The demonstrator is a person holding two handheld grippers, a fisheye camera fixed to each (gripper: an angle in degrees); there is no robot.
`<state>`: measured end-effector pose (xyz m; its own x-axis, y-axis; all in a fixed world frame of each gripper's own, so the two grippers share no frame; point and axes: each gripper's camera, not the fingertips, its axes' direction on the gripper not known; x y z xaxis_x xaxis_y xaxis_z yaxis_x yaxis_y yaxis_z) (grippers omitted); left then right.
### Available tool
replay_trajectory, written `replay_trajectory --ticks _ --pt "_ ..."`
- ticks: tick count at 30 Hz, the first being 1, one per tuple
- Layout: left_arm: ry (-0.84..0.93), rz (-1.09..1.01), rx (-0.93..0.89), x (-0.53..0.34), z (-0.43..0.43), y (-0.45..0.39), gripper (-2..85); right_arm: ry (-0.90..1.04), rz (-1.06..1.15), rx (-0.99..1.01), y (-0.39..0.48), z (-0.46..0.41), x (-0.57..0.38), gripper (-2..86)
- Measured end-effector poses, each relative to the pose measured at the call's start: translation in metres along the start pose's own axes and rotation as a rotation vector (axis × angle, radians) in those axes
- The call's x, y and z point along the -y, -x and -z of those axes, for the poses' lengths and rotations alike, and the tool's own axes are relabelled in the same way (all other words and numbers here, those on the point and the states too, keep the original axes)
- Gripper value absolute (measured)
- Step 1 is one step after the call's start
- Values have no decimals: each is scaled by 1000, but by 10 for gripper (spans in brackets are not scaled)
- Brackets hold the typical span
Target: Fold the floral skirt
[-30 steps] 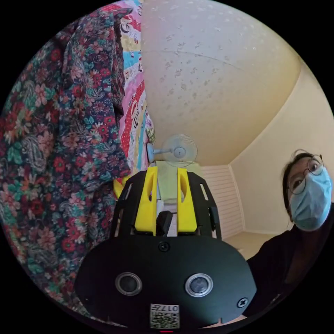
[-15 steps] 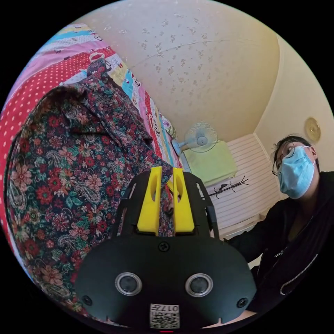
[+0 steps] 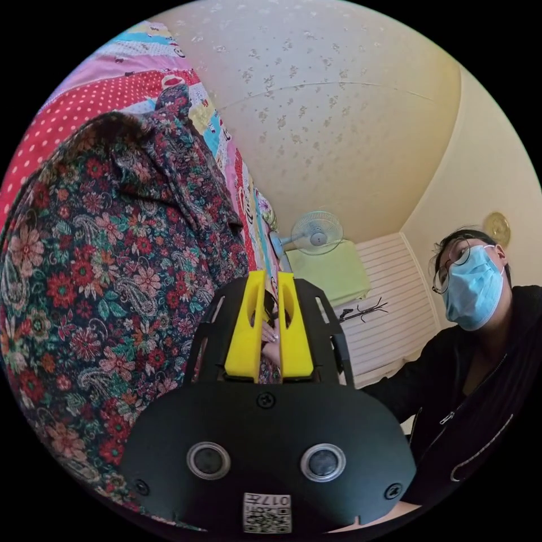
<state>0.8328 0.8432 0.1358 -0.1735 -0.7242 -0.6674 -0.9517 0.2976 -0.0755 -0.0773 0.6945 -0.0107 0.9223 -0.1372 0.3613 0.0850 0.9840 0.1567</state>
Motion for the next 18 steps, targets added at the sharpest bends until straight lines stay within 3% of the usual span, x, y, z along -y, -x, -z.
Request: replay_trajectory --ticks 1,2,5,9,13,18 --pt "12 -12 -3 1 -1 -2 49 34 -112 112 -10 -1 7 45" --pt "44 -35 -2 1 -5 -6 49 5 -106 297 -5 2 14 39" --pt "129 -136 43 3 -21 -25 65 -77 -133 586 41 -3 48 34" --pt "120 -317 198 11 -34 -58 80 186 13 648 159 -55 122 31" --pt "39 -363 303 40 -46 -73 85 505 230 664 304 -152 166 30" --pt "-206 -287 452 97 -43 -49 87 710 173 856 393 -267 164 30"
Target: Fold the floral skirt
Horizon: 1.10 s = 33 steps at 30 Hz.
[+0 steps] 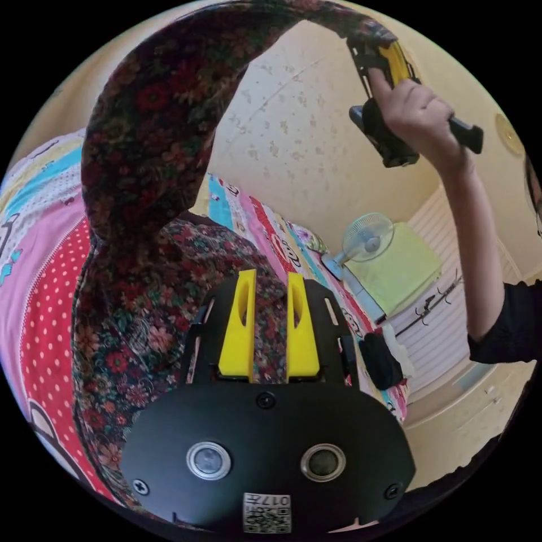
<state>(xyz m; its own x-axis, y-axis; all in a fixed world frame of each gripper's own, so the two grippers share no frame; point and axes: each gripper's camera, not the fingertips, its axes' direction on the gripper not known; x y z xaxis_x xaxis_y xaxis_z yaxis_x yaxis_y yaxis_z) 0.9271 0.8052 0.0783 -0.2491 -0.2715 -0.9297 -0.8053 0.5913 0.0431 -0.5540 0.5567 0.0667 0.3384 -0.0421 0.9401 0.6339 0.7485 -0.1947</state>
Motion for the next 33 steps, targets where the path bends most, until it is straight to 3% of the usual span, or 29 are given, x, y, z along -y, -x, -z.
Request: replay_trajectory --ticks 3,6,9,13,15,17,21,24,27,30,33 --pt "-92 160 119 11 1 56 78 33 -3 37 -5 -36 34 30" --pt "-147 329 77 10 7 116 61 109 29 0 4 -51 56 30" --pt "-156 412 94 0 19 144 40 155 139 -159 20 -30 53 30" --pt "-198 422 131 -26 38 151 53 36 198 -299 10 76 5 29" --pt "-213 448 107 -47 44 157 65 -109 131 -408 -12 144 -28 30" --pt "-238 459 67 -59 50 159 67 -288 -86 -614 -59 237 -83 30" --pt "-214 393 47 -67 51 146 68 -454 -487 -800 -123 315 -172 34" --pt "-185 337 78 -60 51 128 69 -499 -401 -712 -122 303 -176 42" --pt "-167 214 41 -35 52 98 67 -374 -344 -782 -107 274 -148 64" --pt "-199 5 -20 0 49 55 68 -362 -308 -924 -83 257 -131 101" --pt "-126 -96 -4 28 18 30 87 -380 -180 -1220 -49 224 -125 112"
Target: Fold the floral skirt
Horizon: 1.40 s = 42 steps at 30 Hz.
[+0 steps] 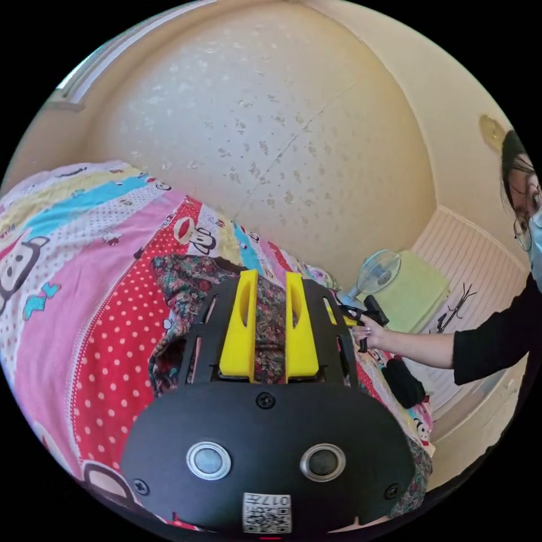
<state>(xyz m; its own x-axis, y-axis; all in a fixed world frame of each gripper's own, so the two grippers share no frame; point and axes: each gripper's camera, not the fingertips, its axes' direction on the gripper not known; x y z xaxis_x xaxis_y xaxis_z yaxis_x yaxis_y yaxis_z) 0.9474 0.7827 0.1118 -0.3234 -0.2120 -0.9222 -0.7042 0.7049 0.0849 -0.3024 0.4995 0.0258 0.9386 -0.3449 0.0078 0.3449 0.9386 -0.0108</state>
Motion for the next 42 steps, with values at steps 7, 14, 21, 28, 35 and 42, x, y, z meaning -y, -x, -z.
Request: replay_trajectory --ticks 7,14,21,28,35,42 --pt "170 312 89 -48 -28 76 55 331 124 -154 37 -57 -64 38" --pt "509 158 143 -102 74 28 96 293 90 -45 36 7 -149 56" --pt "670 244 121 -204 204 -36 99 381 6 -91 35 87 -315 51" --pt "745 256 118 -267 270 -72 112 349 -247 -210 46 170 -454 64" --pt "802 219 161 -287 283 -85 134 503 -200 -283 65 192 -481 95" --pt "650 435 125 -320 298 -65 109 684 15 -240 73 183 -461 114"
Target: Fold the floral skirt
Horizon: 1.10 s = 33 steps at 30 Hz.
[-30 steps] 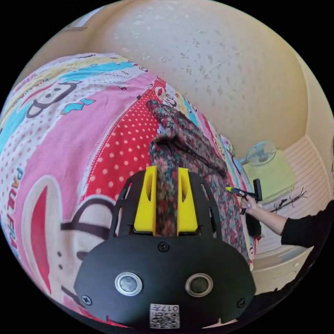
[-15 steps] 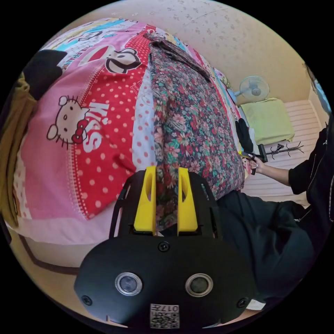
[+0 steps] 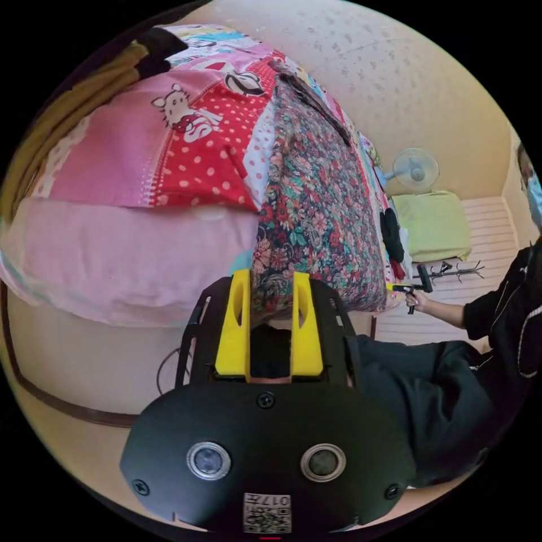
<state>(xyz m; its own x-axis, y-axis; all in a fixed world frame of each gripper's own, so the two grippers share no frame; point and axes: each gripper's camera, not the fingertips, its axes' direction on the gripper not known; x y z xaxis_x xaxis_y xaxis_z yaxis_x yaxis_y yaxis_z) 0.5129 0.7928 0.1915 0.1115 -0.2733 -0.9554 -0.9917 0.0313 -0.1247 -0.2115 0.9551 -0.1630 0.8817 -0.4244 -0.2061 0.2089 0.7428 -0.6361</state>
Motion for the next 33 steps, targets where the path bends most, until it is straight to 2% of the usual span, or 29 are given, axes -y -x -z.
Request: replay_trajectory --ticks 5,7,9,14,19,22,25,27,33 --pt "17 -5 68 -30 -7 3 121 10 88 -20 0 4 -1 118" --pt "100 -50 85 -34 -19 6 126 -13 93 -14 -4 4 -5 116" --pt "194 -116 180 -34 -34 8 133 -49 81 -5 -9 5 -13 111" --pt "190 -132 201 -20 -58 20 138 -40 15 -54 -23 2 -43 107" --pt "190 -167 145 -5 -84 33 141 38 39 -94 -29 -14 -60 116" --pt "190 -147 143 6 -91 42 133 32 41 -40 -35 -22 -64 117" --pt "223 -135 157 6 -96 52 88 30 1 -8 -46 -37 -67 101" --pt "271 -80 87 3 -98 66 29 22 -26 -10 -53 -45 -72 82" --pt "254 -40 -78 -21 -77 87 -1 -55 -18 204 -85 -41 -108 48"
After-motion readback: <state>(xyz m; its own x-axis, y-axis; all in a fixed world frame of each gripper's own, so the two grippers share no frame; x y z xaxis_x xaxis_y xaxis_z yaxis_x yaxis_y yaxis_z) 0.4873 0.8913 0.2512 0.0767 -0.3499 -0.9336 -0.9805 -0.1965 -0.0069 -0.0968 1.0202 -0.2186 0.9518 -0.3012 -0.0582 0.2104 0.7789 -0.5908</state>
